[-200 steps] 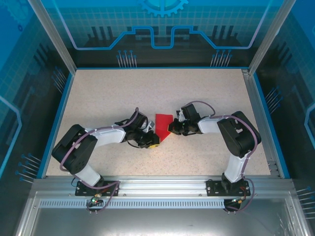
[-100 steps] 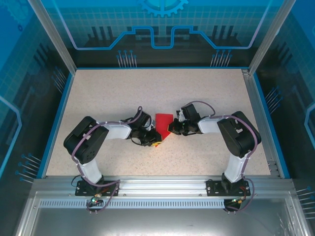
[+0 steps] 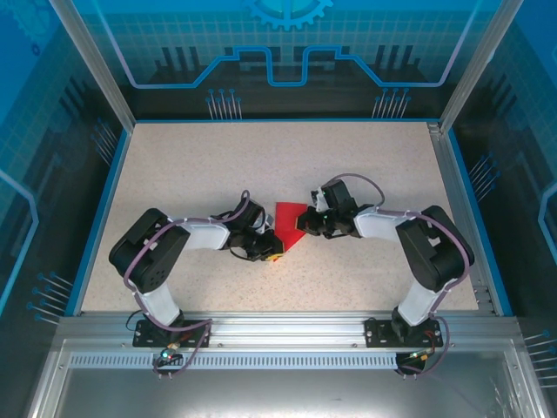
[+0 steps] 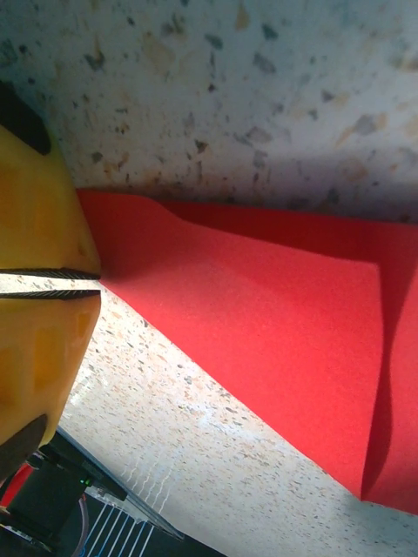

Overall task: Fold a paper plane with a square sheet of paper (pick it up from the middle)
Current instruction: Third fold the triangle at the center of the table.

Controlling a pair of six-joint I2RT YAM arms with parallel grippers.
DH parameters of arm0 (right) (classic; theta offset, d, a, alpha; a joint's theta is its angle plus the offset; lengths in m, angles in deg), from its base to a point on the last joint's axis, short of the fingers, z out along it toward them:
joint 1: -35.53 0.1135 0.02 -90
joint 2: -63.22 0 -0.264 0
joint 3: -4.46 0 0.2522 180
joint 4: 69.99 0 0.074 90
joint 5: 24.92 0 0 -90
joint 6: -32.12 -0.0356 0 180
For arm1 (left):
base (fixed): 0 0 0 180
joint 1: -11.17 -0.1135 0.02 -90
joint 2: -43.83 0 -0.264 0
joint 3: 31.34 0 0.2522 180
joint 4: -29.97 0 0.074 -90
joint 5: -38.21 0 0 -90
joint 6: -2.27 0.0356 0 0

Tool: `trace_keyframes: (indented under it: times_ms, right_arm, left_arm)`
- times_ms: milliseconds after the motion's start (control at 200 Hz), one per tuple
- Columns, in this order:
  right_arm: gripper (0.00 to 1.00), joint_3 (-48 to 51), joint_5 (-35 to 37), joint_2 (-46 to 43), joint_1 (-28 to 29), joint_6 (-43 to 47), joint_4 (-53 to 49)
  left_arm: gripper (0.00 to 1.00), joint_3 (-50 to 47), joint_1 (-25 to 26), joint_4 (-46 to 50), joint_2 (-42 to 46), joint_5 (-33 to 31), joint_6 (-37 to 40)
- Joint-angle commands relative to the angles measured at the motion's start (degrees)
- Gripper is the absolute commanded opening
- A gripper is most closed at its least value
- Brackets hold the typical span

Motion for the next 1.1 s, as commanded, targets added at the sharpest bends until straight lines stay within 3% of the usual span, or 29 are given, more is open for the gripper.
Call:
trace_keyframes:
  times_ms: [0,285,765,1095]
  right_arm:
    - [0.00,0.94,-0.05,-0.37,3.04,-0.79,1.69]
    - [0.00,4.41,0.17,5.45,5.47,-4.15,8.33]
    - [0.00,4.26,1.80,5.72,-3.34,-0.01,4.31]
    - [0.01,5.38,-0.56,4.59,-8.84,-0.57,8.99]
  left_arm:
    - [0.16,-1.43,-0.41,4.91,-0.74,-2.25,1.28]
    - [0.16,-1.25,-0.44,4.95,-1.15,-2.16,1.39]
    - [0.15,-1.08,-0.44,6.63,-1.47,-1.73,3.54]
    - [0.16,-0.71,-0.48,6.80,-1.16,-1.22,3.93]
